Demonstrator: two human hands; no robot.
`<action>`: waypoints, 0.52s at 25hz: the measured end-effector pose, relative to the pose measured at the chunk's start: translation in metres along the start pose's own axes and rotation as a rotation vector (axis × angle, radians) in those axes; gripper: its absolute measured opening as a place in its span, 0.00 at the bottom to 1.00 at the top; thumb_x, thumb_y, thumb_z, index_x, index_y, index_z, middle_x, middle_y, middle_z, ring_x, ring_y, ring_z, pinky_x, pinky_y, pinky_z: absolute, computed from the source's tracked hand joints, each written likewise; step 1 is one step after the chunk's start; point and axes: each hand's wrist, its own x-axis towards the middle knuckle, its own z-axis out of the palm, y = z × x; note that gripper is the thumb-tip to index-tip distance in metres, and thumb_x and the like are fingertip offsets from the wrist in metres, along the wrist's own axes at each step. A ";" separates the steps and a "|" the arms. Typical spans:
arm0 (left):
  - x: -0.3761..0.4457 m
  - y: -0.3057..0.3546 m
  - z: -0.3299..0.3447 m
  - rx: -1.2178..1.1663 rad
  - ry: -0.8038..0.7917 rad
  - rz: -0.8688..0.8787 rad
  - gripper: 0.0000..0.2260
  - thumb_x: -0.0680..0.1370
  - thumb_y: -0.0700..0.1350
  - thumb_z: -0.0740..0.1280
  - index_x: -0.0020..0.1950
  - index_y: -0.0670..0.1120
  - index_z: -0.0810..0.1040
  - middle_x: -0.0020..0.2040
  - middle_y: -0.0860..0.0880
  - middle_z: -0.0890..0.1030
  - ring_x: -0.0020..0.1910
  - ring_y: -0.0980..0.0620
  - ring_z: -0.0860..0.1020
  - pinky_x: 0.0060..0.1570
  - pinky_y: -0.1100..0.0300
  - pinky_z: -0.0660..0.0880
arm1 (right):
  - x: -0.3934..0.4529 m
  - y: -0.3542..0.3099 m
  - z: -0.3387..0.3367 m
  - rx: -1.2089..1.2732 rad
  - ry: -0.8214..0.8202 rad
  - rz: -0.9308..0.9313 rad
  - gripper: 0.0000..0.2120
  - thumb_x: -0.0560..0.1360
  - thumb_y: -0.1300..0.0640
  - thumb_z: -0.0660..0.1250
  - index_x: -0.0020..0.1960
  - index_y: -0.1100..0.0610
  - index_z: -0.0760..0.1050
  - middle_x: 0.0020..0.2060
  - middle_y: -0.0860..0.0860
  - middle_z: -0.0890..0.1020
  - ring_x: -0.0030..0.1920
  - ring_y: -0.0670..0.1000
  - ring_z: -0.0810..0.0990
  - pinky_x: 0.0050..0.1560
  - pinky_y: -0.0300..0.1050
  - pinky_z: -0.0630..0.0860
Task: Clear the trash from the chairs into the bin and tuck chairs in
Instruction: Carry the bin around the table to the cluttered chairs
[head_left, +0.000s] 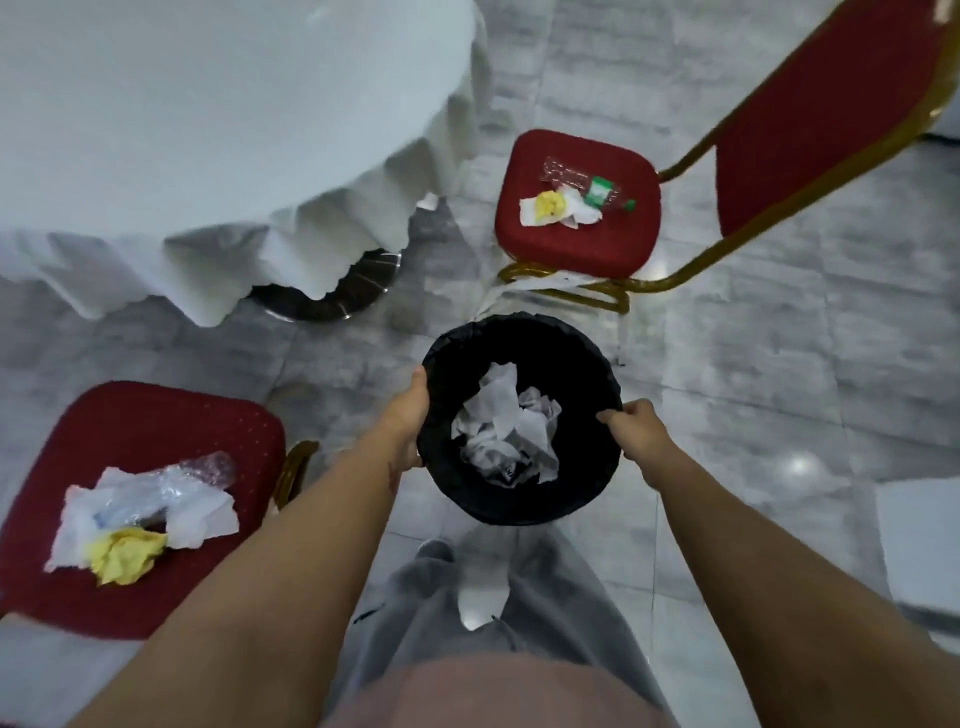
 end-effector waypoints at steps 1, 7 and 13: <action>0.008 0.010 0.005 -0.059 0.025 -0.008 0.27 0.82 0.62 0.47 0.65 0.45 0.72 0.50 0.48 0.77 0.43 0.50 0.74 0.42 0.54 0.72 | 0.021 -0.017 -0.003 -0.037 -0.046 -0.012 0.15 0.78 0.53 0.63 0.58 0.61 0.65 0.48 0.55 0.72 0.44 0.54 0.72 0.40 0.47 0.67; 0.049 0.037 0.031 -0.340 0.282 -0.071 0.31 0.79 0.67 0.50 0.68 0.43 0.70 0.54 0.47 0.77 0.39 0.50 0.74 0.32 0.55 0.71 | 0.105 -0.101 -0.009 -0.277 -0.229 -0.114 0.09 0.78 0.56 0.64 0.46 0.57 0.63 0.39 0.54 0.68 0.36 0.52 0.69 0.35 0.47 0.65; 0.132 0.024 0.041 -0.528 0.464 -0.114 0.32 0.80 0.66 0.50 0.70 0.43 0.70 0.59 0.46 0.77 0.45 0.46 0.75 0.42 0.52 0.74 | 0.187 -0.127 0.031 -0.460 -0.360 -0.186 0.14 0.76 0.59 0.63 0.37 0.54 0.59 0.35 0.54 0.66 0.36 0.54 0.68 0.40 0.51 0.64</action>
